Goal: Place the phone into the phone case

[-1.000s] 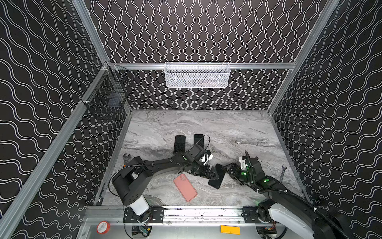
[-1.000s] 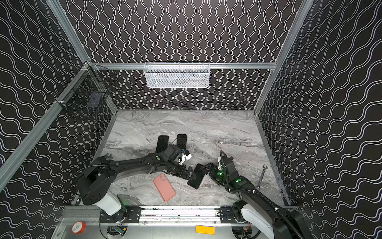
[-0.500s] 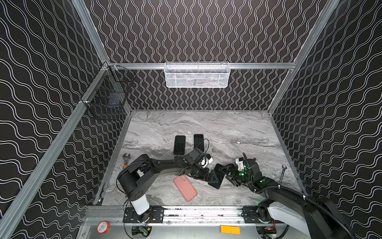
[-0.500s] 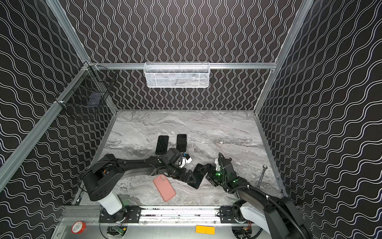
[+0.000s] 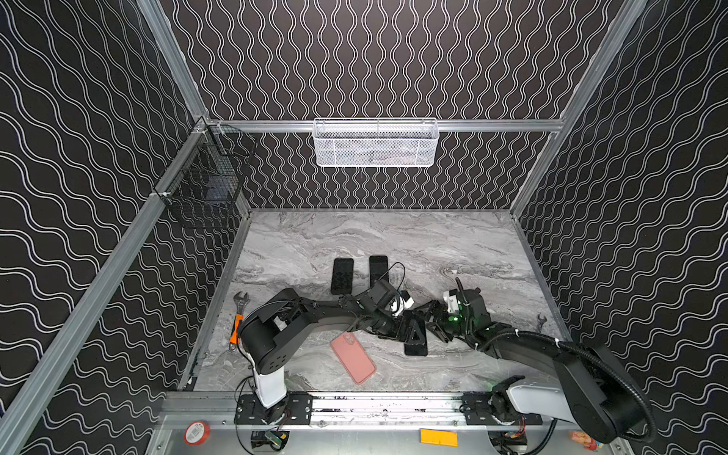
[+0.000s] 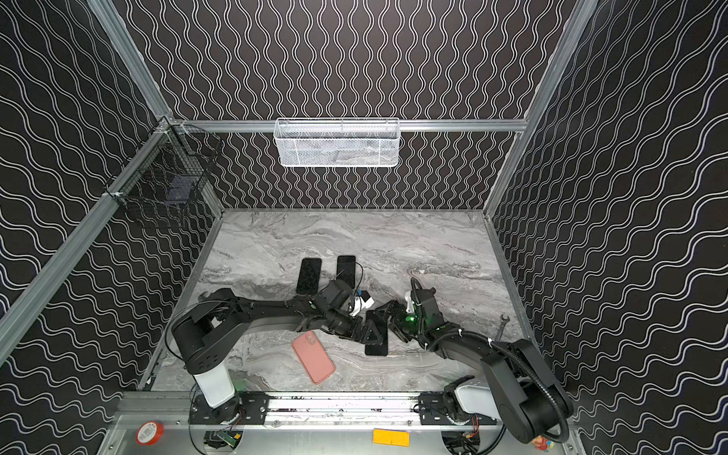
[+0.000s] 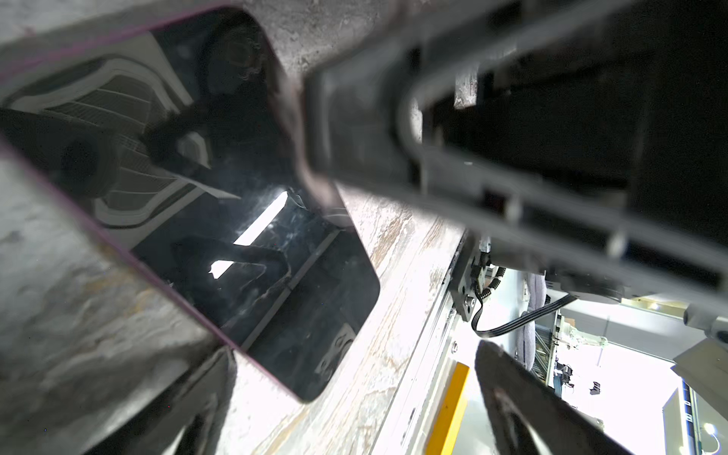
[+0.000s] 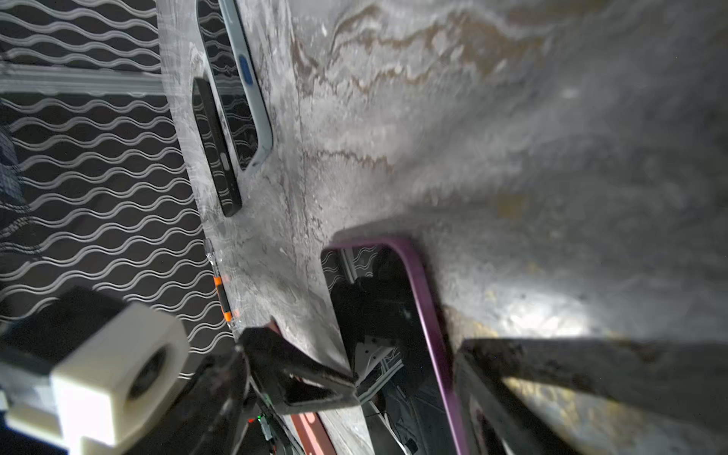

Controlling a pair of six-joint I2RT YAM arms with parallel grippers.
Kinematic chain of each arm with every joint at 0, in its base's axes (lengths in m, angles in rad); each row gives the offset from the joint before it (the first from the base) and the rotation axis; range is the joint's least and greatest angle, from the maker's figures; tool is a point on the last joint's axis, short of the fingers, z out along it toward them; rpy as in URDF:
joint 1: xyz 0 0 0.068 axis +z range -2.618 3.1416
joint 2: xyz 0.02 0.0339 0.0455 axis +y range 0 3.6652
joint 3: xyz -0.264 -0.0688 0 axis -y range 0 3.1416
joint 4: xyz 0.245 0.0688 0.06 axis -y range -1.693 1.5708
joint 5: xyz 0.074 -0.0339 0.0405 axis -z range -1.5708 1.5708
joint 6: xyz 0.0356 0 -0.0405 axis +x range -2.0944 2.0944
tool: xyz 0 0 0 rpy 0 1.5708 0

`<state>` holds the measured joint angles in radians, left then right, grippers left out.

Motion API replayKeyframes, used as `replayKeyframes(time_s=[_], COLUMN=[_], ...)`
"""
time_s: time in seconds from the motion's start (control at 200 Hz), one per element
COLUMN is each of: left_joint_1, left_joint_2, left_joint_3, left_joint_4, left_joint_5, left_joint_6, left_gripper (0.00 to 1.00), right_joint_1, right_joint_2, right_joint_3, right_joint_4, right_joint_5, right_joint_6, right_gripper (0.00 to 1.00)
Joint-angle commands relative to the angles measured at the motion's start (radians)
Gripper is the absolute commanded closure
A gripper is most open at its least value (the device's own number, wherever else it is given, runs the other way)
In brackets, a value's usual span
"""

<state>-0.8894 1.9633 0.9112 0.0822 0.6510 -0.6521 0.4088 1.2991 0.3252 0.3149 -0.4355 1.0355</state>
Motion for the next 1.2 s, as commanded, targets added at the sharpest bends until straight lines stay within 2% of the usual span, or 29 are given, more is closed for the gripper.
replayKeyframes(time_s=[0.0,0.125,0.305,0.385,0.506,0.601,0.716,0.851,0.931,1.051,1.196], left_joint_1=[-0.001,0.005,0.070,0.103,0.107,0.106,0.082,0.022,-0.013,-0.014,-0.017], left_joint_2=[0.011,-0.024,-0.176,-0.273,-0.402,-0.477,-0.540,-0.551,-0.524,-0.460,-0.425], left_joint_3=[0.022,0.020,-0.071,-0.089,-0.067,-0.076,-0.097,-0.107,-0.095,-0.107,-0.115], left_joint_4=[0.031,-0.008,-0.080,-0.223,-0.525,-0.691,-0.823,-0.946,-0.958,-0.952,-0.910], left_joint_5=[0.005,-0.064,-0.191,-0.298,-0.557,-0.658,-0.749,-0.881,-0.898,-0.911,-0.898], left_joint_6=[0.001,0.006,-0.015,-0.011,0.039,0.064,0.065,0.028,0.014,0.003,-0.004], left_gripper=[0.02,0.02,0.02,0.02,0.04,0.07,0.10,0.12,0.15,0.21,0.23], right_joint_1=[-0.014,-0.047,-0.105,-0.105,-0.103,-0.103,-0.103,-0.103,-0.103,-0.103,-0.103], right_joint_2=[0.030,0.026,-0.072,-0.124,-0.183,-0.206,-0.208,-0.186,-0.174,-0.186,-0.222], right_joint_3=[0.016,0.026,0.071,0.130,0.234,0.287,0.308,0.285,0.269,0.252,0.239], right_joint_4=[0.022,0.002,-0.121,-0.222,-0.370,-0.439,-0.461,-0.408,-0.381,-0.371,-0.384], right_joint_5=[-0.006,-0.009,0.004,0.034,0.081,0.105,0.118,0.077,0.056,0.048,0.059], right_joint_6=[-0.014,-0.029,-0.118,-0.208,-0.356,-0.437,-0.468,-0.449,-0.433,-0.429,-0.438], right_gripper=[0.15,0.16,0.15,0.15,0.15,0.15,0.15,0.15,0.15,0.16,0.15])
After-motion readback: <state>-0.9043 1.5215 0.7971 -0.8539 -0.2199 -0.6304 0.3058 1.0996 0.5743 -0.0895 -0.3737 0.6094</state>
